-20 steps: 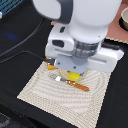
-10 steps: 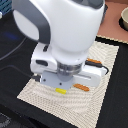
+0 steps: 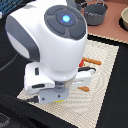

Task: Interact with the objects in diverse but meaningful ways.

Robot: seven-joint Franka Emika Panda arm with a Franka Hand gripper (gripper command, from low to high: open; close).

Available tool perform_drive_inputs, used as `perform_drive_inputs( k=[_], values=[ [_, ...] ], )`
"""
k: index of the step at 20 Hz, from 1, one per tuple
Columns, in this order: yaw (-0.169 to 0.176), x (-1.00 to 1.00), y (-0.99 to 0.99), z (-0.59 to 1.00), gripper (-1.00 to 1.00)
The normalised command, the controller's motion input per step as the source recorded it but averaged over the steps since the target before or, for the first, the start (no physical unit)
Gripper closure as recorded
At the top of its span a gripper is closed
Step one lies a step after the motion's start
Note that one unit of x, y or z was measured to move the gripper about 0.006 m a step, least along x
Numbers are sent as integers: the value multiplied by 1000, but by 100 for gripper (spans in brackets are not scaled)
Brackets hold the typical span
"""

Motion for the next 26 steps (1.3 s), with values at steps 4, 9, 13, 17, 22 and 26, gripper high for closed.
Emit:
perform_drive_inputs(
  k=[4,9,13,17,22,26],
  values=[
    [132,-549,-198,-346,100],
    [88,-148,-32,-52,-100],
    [78,0,34,0,-100],
    [74,31,134,-6,-100],
    [68,3,277,402,-100],
    [64,-14,625,647,-100]
  ],
)
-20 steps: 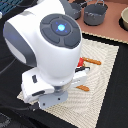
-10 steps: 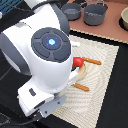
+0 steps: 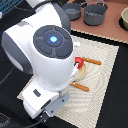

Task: Interact with the objects in diverse but meaningful ways.

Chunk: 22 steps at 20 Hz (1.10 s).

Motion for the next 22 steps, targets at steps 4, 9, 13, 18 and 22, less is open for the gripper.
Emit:
perform_drive_inputs(
  k=[4,9,13,18,22],
  values=[
    [59,-2,719,461,-100],
    [52,0,758,342,-100],
    [61,-140,809,141,-100],
    [70,-169,798,80,-100],
    [80,-231,746,5,-100]
  ],
)
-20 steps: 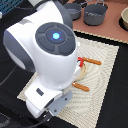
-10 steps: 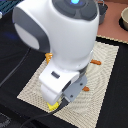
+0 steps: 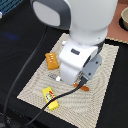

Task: Interact with the objects in diverse but meaningful ways.

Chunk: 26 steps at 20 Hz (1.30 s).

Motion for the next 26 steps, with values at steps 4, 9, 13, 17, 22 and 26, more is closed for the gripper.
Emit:
perform_drive_inputs(
  k=[4,9,13,17,22,26],
  values=[
    [90,-422,626,-32,-100],
    [95,-793,364,-149,-100],
    [60,-997,37,-284,-100],
    [43,-897,-21,-269,-100],
    [6,-454,-138,-193,-100],
    [0,85,-90,-1,-100]
  ],
)
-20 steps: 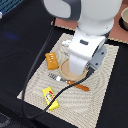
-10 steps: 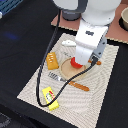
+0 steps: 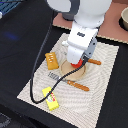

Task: Interact with the objects in diverse but meaningful ways.

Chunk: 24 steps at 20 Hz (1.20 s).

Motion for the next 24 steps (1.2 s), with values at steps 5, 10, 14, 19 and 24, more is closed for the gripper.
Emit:
perform_drive_inputs(
  k=[5,10,14,19,24],
  values=[
    [3,78,13,-98,-100],
    [42,-43,98,-362,-100],
    [49,-71,24,-412,-100],
    [41,-36,0,-375,-100],
    [27,-1,0,-233,100]
  ],
)
